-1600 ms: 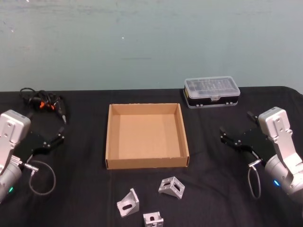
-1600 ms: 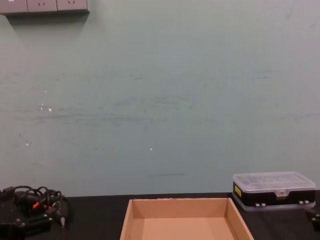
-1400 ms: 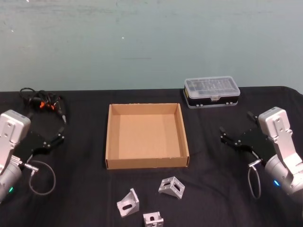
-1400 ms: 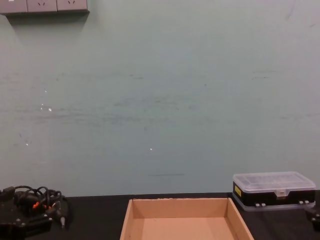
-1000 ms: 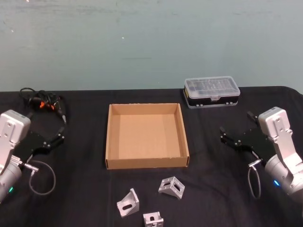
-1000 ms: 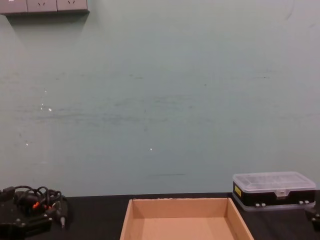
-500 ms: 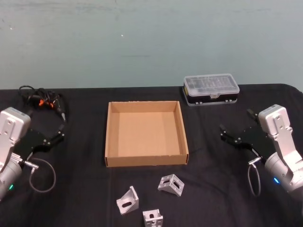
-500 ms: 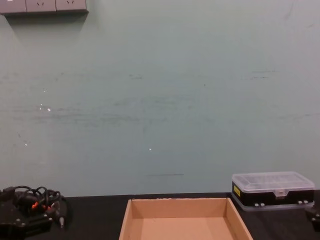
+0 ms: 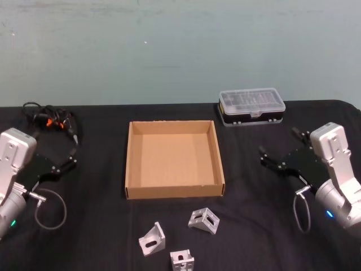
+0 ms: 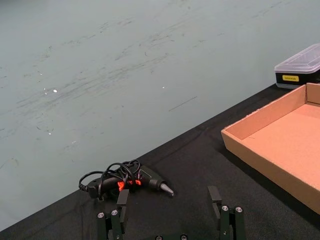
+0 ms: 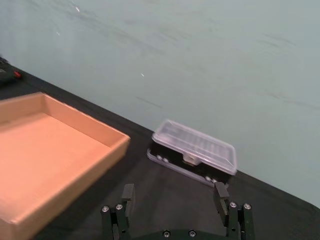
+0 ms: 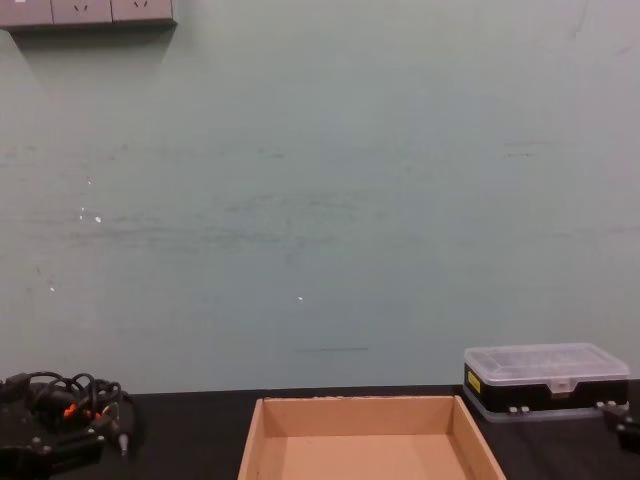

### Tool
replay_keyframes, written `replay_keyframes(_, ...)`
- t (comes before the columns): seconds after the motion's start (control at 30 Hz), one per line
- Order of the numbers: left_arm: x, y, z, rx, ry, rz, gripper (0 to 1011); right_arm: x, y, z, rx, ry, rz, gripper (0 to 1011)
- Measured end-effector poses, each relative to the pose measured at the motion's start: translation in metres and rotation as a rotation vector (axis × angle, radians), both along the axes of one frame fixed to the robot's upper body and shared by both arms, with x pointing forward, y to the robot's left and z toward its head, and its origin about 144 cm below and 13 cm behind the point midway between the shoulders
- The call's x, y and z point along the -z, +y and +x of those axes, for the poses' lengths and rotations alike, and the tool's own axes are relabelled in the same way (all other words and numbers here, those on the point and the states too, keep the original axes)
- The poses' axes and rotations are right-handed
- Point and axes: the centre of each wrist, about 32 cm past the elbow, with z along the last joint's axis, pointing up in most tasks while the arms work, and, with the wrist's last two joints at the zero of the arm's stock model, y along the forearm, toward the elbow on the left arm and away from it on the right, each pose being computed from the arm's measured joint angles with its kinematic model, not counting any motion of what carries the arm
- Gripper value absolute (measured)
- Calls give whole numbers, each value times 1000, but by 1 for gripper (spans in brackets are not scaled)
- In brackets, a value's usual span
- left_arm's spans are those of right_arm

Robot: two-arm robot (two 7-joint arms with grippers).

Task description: Use one hand to pick up the angle iron from the table and place it into the box.

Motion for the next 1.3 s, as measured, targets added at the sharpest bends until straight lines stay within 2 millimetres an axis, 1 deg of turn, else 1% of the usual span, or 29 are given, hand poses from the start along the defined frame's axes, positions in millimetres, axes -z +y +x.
replay_keyframes(0.1, 0, 0, 0, 0, 0, 0, 1000, -4, -1, -1, -32, -5, 21, 1004)
replay_keyframes(0.37, 0, 0, 0, 0, 0, 0, 1000, -28, -7, -9, -196, 7, 119, 1004)
replay_keyframes(0.5, 0, 0, 0, 0, 0, 0, 1000, -43, -13, -14, -333, 70, 145, 1004)
replay_keyframes(0.73, 0, 0, 0, 0, 0, 0, 1000, -58, -15, -16, -528, 194, 148, 1004)
replay_keyframes(0.97, 0, 0, 0, 0, 0, 0, 1000, -60, -13, -13, -638, 345, 135, 1004)
replay_keyframes(1.13, 0, 0, 0, 0, 0, 0, 1000, -53, -10, -10, -663, 437, 140, 1004)
replay_keyframes(1.3, 0, 0, 0, 0, 0, 0, 1000, -47, -6, -7, -676, 476, 137, 1004)
